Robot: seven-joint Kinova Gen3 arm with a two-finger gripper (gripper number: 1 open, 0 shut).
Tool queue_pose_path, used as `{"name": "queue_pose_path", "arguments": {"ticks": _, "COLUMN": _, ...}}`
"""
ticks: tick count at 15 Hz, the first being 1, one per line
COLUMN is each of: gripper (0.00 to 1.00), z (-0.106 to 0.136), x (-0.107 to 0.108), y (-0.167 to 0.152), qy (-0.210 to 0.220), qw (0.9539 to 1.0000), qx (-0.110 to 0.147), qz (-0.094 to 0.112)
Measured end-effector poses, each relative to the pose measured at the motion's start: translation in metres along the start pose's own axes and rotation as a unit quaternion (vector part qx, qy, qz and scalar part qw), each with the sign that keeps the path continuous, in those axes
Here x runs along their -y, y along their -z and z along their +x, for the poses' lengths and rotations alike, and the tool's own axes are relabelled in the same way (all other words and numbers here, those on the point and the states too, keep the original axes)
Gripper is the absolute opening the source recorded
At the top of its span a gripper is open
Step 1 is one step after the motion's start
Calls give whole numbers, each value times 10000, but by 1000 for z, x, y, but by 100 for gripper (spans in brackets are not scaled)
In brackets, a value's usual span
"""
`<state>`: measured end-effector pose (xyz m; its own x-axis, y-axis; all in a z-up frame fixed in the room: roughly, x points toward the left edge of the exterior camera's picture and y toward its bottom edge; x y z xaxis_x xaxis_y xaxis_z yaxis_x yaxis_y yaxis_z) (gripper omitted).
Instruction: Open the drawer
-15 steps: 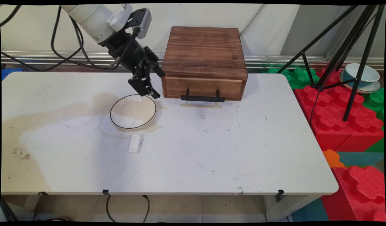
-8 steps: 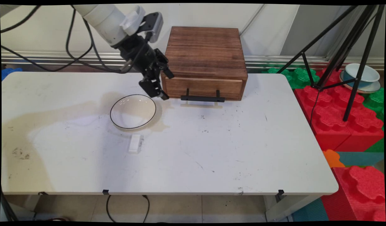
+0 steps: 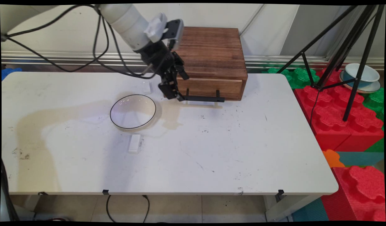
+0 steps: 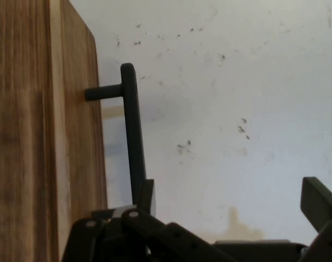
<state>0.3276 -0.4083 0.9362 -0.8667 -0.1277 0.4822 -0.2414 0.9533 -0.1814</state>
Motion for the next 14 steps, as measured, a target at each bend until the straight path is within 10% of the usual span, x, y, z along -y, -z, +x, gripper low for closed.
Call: {"name": "queue_pose_path", "arguments": {"ticks": 14, "gripper": 100, "z": 27, "x": 21, "y": -76, "qy": -246, "qw": 9992, "qx": 314, "qz": 83}}
